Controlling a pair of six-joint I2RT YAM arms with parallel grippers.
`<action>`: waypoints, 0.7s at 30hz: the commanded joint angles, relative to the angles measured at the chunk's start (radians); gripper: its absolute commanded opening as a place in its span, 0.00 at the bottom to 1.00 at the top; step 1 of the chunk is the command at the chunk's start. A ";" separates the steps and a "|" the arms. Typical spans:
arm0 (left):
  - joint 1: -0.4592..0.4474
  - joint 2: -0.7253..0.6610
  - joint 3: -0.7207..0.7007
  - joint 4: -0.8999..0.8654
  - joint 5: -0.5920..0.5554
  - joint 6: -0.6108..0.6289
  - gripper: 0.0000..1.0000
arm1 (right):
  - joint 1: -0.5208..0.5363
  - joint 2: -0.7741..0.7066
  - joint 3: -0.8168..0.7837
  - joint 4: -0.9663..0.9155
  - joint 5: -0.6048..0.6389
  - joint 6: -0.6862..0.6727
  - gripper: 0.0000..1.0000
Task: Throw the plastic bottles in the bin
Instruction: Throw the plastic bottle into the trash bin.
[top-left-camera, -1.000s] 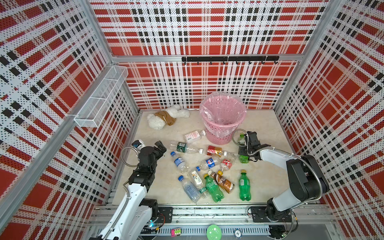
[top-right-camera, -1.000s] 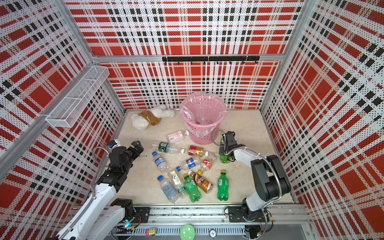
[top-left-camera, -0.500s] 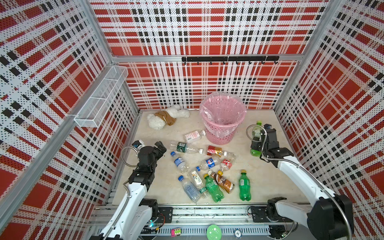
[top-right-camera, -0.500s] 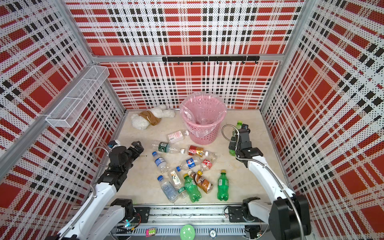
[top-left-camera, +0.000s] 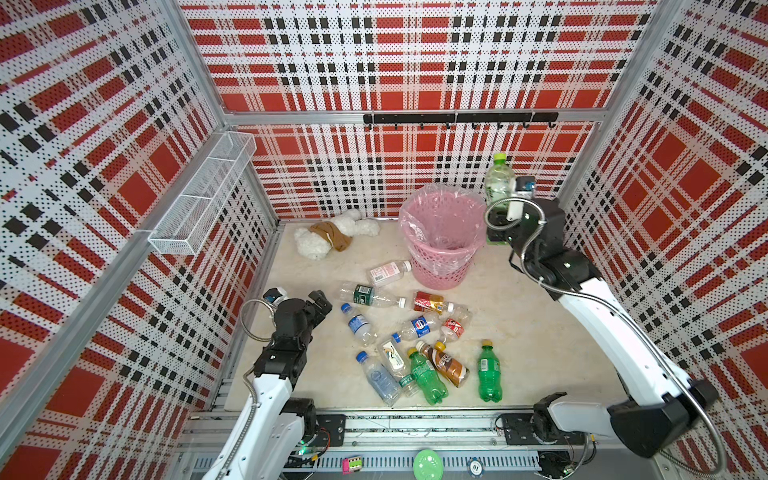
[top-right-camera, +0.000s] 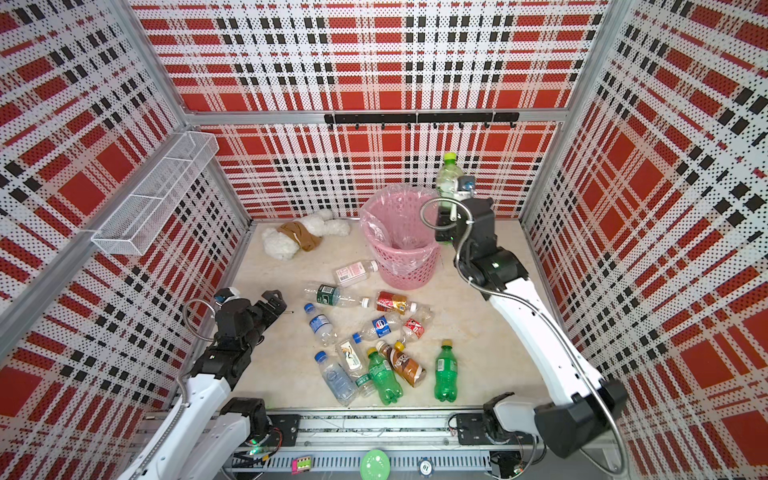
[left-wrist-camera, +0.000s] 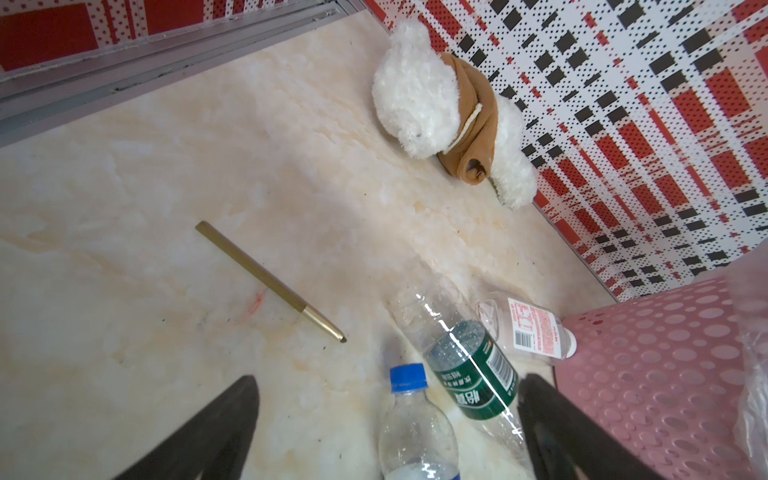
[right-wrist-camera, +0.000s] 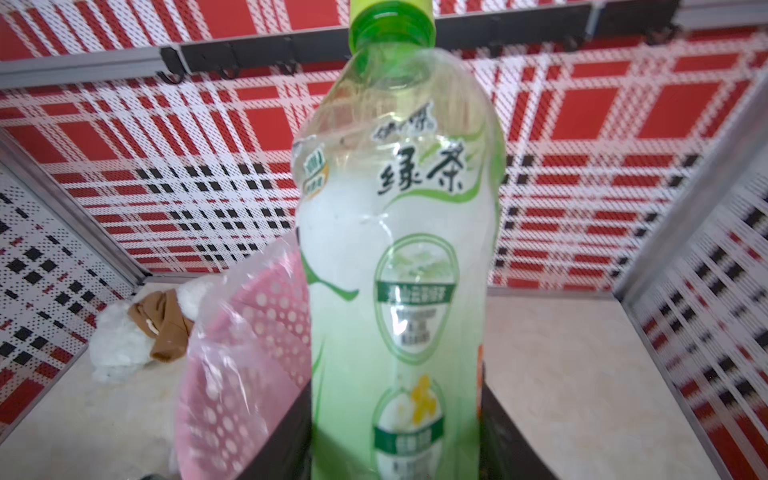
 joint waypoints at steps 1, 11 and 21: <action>0.011 -0.045 -0.019 -0.041 0.019 -0.018 0.99 | 0.008 0.178 0.147 0.087 -0.032 -0.041 0.49; 0.019 -0.100 -0.037 -0.067 0.037 -0.023 0.99 | 0.050 0.494 0.451 0.012 -0.009 -0.108 0.50; 0.027 -0.042 -0.035 -0.024 0.061 -0.023 0.99 | 0.050 0.489 0.388 0.061 -0.027 -0.095 0.50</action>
